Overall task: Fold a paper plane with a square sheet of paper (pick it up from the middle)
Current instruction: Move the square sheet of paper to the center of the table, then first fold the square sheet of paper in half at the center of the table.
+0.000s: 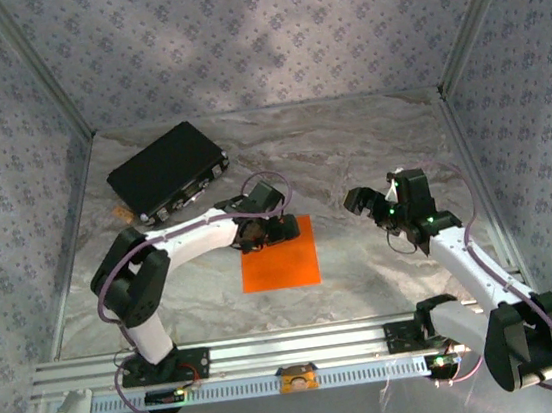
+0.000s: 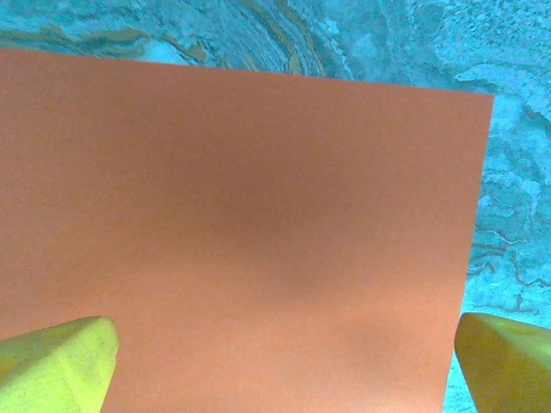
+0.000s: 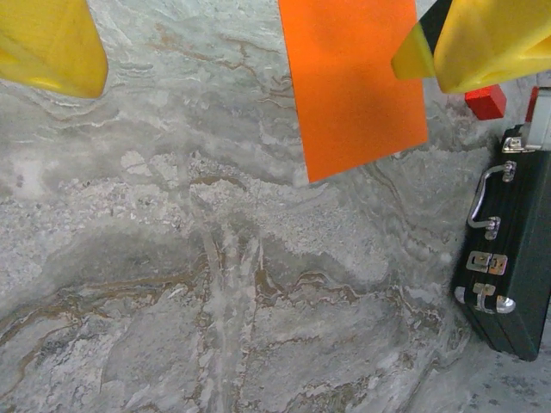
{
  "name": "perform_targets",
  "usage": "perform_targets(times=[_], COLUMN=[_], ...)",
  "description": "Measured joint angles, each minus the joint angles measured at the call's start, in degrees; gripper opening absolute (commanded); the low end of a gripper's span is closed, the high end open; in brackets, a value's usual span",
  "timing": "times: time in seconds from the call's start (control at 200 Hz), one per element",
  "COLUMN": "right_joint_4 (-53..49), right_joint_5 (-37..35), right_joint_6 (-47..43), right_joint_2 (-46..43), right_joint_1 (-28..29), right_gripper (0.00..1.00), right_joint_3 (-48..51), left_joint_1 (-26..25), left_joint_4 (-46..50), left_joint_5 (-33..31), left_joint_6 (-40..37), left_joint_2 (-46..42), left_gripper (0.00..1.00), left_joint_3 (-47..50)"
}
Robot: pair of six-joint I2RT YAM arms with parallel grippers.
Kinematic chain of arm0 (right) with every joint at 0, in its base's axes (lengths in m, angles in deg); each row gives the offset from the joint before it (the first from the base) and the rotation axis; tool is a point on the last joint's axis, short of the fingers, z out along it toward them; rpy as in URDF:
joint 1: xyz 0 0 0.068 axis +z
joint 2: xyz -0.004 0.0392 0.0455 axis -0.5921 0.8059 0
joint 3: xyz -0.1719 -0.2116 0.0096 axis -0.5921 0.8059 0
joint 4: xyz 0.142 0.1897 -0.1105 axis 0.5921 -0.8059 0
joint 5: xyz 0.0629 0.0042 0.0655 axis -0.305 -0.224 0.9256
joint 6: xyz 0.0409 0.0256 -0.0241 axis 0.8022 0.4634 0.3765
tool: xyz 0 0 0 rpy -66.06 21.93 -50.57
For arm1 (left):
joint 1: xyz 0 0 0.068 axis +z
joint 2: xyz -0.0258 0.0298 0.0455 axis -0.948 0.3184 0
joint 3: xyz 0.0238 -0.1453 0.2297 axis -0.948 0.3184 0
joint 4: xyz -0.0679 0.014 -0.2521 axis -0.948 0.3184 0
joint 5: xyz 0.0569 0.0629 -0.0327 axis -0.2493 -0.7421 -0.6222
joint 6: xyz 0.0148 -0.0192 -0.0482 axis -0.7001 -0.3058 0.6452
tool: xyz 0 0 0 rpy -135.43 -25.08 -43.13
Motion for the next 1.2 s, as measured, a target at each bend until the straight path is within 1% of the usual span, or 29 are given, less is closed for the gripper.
perform_targets(times=[0.14, 0.38, 0.675, 0.884, 1.199], right_joint_4=[0.26, 0.15, -2.64, -3.04, -3.52], right_joint_5=[0.70, 2.60, 4.17, 4.39, 4.50], right_joint_6=[0.00, -0.24, -1.16, -1.53, -1.77], right_joint_2=[0.55, 4.63, 7.56, 9.53, 12.04], right_joint_1=[0.00, 0.13, 0.31, 0.92, 1.20], right_gripper=[0.99, 0.99, 0.99, 0.99, 0.99], right_joint_3=[0.00, 0.00, -0.96, -2.03, -3.08], left_joint_1=[0.00, -0.02, -0.28, -1.16, -1.51], left_joint_4=[4.02, 8.83, 13.27, 15.10, 15.39], left_joint_5=[-1.29, -1.64, -1.14, 0.04, 1.60], left_joint_6=[-2.34, -4.46, -6.05, -7.06, -6.45], left_joint_2=[-0.15, 0.31, 4.66, 7.54, 10.80], left_gripper=[1.00, 1.00, 1.00, 1.00, 1.00], left_joint_3=[-1.49, -5.03, -7.58, -10.14, -12.50])
